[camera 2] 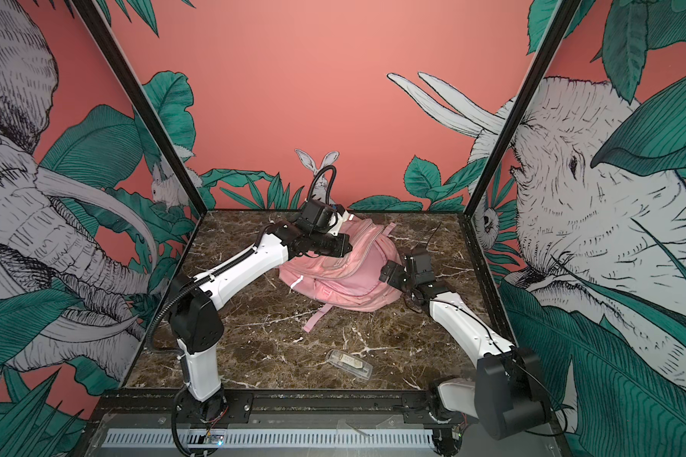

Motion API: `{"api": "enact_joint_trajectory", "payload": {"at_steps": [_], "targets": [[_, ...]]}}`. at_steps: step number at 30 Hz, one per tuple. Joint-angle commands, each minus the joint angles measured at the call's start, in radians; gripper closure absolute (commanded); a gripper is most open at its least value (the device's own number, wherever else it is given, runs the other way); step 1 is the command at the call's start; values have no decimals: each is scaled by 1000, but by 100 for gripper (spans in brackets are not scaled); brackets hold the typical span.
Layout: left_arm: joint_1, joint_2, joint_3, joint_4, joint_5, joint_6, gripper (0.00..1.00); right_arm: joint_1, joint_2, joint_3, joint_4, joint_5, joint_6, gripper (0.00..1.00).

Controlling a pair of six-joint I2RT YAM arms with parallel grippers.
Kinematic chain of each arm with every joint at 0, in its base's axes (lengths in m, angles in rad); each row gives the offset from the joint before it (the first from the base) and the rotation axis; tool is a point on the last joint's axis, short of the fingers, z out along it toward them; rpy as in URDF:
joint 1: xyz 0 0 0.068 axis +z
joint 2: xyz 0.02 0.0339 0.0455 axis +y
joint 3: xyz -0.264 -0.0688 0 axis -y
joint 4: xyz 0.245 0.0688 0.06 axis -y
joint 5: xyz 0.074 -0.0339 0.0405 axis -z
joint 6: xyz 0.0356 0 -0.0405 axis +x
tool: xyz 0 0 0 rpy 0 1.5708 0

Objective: Pack the student bag

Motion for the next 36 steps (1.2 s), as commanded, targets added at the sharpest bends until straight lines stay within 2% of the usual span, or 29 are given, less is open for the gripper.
{"api": "enact_joint_trajectory", "payload": {"at_steps": [1,4,11,16,20,23,25,27,36], "targets": [[4,2,-18,50,-17,12,100,43,-58,-2,-24,114,-16,2],[3,29,-15,24,-15,25,100,110,-109,15,-101,297,-76,2],[-7,92,1,6,18,33,100,150,-185,7,-186,296,-136,3],[-12,81,-7,10,23,31,75,189,-219,-8,-167,230,-183,7],[-10,25,-41,-4,0,62,51,227,-188,21,-173,228,-197,9],[10,-35,-117,-1,-16,69,42,265,-152,55,-185,235,-214,9],[22,-89,-184,17,-18,65,39,294,-140,66,-181,250,-220,9],[74,-144,-258,36,-30,63,39,314,-125,76,-170,249,-222,10],[296,-337,-567,101,-52,21,43,430,9,153,-126,256,-209,18]]}}
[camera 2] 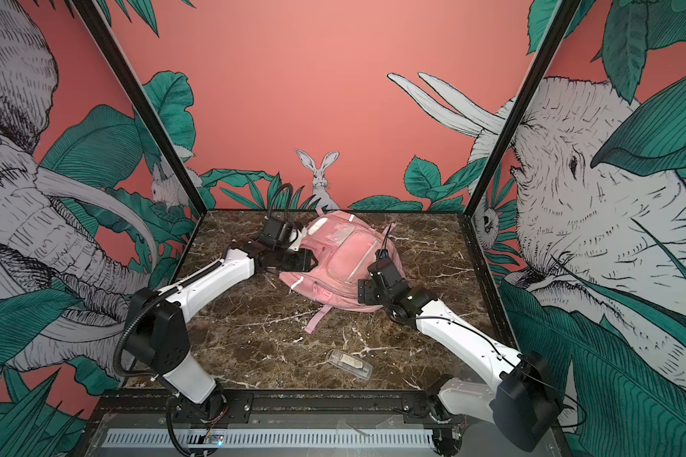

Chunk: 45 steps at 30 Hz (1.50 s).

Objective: Pack the student bag

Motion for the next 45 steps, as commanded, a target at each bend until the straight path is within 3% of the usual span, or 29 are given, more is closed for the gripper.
{"api": "enact_joint_trajectory", "payload": {"at_steps": [1,8,18,23,29,38,45], "targets": [[68,-62,-83,26,-21,-24,44,53,51,44,36,20,1,19],[200,-70,-211,122,34,-78,45,157,171,121,50,48,10,23],[238,107,-198,269,175,-84,45,236,283,184,72,33,36,23],[238,148,-186,268,166,-85,46,237,316,174,82,40,67,26],[241,146,-203,274,164,-86,55,233,401,183,120,-63,83,30],[243,172,-228,299,165,-80,62,186,481,224,101,-121,108,37],[243,167,-257,314,174,-79,83,120,482,215,67,-116,88,40]]}}
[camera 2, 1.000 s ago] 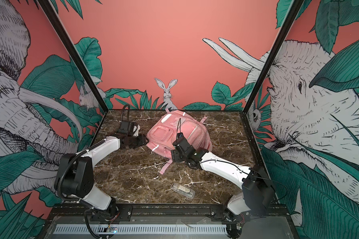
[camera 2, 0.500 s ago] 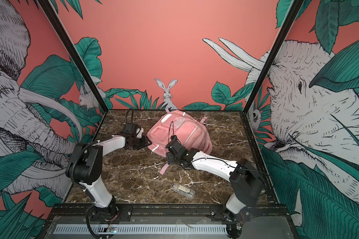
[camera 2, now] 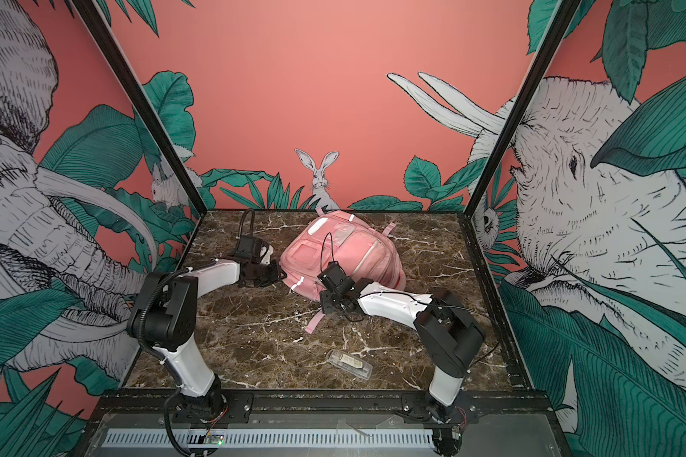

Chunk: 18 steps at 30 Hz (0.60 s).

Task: Pack the student bag
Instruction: 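Grasp the zipper pull with the right gripper while the left holds the backpack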

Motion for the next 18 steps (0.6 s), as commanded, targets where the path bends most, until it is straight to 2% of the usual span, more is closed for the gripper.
{"api": "enact_joint_trajectory", "payload": {"at_steps": [1,7,18], "targets": [[-3,-15,-34,27,27,-3,86,-38,-6,11,-26,13,-15,41],[-3,-65,-106,50,42,-14,97,-92,-7,22,-51,34,-74,41],[-4,-237,-299,115,78,-90,99,-141,-17,54,-66,34,-212,42]]}}
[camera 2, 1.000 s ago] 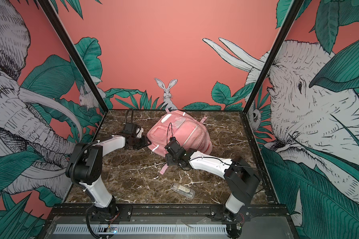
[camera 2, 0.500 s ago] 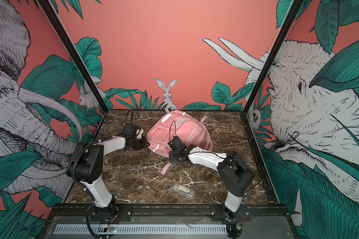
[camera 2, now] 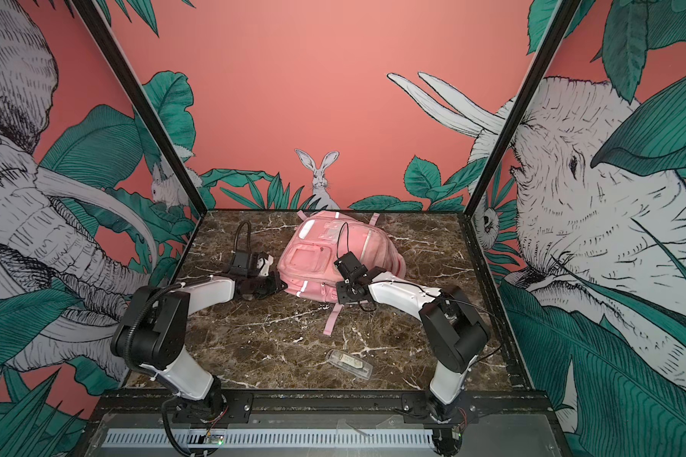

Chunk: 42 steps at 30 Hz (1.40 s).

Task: Pack the student bag
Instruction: 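Grasp the zipper pull with the right gripper while the left holds the backpack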

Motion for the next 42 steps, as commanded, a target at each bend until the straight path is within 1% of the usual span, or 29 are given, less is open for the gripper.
{"api": "enact_joint_trajectory", "payload": {"at_steps": [1,5,12,16,23,27,42], "targets": [[1,-75,-59,-32,6,-30,99,-4,-26,11,35,16,-72,42],[-2,-117,-90,-24,14,-50,99,38,-57,-18,56,6,-64,43],[-2,-152,-99,-35,7,-60,99,167,-55,-4,82,68,-8,45],[-3,-157,-93,-45,8,-54,99,205,-19,36,82,99,-2,46],[-2,-162,-92,-52,10,-51,99,209,59,110,50,118,7,47],[-3,-168,-93,-58,10,-49,99,210,98,141,40,106,19,50],[-3,-169,-93,-68,11,-40,99,213,169,175,58,74,48,58]]}}
